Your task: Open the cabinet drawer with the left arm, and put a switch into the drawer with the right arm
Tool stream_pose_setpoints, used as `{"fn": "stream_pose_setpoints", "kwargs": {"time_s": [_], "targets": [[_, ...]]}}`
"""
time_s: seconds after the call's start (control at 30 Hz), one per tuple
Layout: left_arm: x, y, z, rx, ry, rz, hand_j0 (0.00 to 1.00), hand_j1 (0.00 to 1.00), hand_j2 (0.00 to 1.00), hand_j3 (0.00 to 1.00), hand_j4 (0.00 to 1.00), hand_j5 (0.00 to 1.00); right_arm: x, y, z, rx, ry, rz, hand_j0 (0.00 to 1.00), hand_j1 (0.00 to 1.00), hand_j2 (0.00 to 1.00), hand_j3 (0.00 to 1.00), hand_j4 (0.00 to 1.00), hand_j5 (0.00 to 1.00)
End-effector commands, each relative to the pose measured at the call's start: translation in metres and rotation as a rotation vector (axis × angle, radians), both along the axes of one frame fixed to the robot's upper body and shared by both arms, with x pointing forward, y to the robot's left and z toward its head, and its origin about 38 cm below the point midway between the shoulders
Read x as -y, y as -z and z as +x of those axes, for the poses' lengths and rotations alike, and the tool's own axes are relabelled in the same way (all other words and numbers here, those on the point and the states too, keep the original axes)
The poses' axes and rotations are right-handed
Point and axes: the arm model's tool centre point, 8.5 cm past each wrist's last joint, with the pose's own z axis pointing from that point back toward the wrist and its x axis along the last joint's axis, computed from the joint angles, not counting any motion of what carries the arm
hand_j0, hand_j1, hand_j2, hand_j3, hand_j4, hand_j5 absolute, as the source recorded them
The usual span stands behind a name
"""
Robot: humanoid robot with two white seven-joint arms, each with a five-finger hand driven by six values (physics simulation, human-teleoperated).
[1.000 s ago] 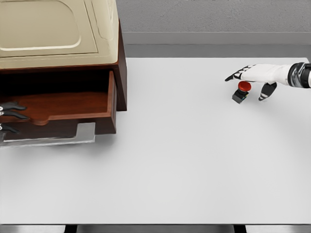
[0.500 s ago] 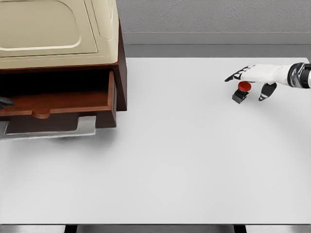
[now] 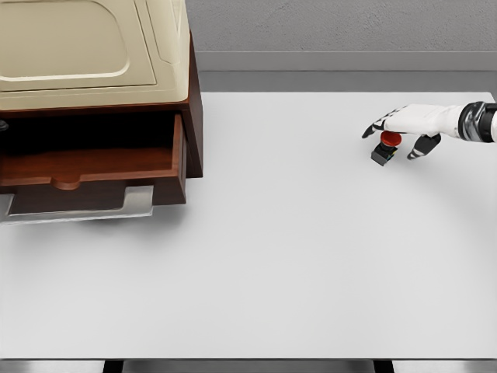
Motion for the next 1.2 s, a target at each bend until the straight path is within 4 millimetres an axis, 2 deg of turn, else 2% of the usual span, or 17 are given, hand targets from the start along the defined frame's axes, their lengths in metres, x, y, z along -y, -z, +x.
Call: {"fn": "stream_pose_setpoints", "kwargs": {"time_s": [0.0, 0.03, 0.53, 0.63, 1.17], "targets": [[0.004, 0.0049, 0.0063, -0.017, -0.005, -0.014, 1.0, 1.0, 1.0, 1.0, 1.0, 1.0, 0.0005, -0.0007, 0.0002, 0.001, 0.004, 0.005, 0.77, 0.77, 0.77, 0.77, 0.77, 0.77], [0.0038, 0.0033, 0.0063, -0.013, -0.007, -0.012, 1.0, 1.0, 1.0, 1.0, 1.0, 1.0, 0.0004, -0.0008, 0.0002, 0.001, 0.004, 0.007, 0.73, 0.73, 0.73, 0.73, 0.73, 0.73], [0.0066, 0.0061, 0.0082, -0.012, 0.006, -0.004, 1.0, 1.0, 1.0, 1.0, 1.0, 1.0, -0.0002, -0.0006, 0.0003, 0.0, 0.004, 0.012, 0.73, 0.73, 0.73, 0.73, 0.73, 0.73], [0.0065, 0.0066, 0.0081, -0.013, 0.005, -0.004, 1.0, 1.0, 1.0, 1.0, 1.0, 1.0, 0.0001, 0.0002, 0.0, -0.002, 0.006, 0.017, 0.63, 0.63, 0.63, 0.63, 0.63, 0.63], [0.0068, 0.0068, 0.0084, -0.013, 0.006, -0.005, 1.0, 1.0, 1.0, 1.0, 1.0, 1.0, -0.0005, -0.0003, 0.0001, -0.001, 0.007, 0.027, 0.5, 0.5, 0.5, 0.5, 0.5, 0.5]]}}
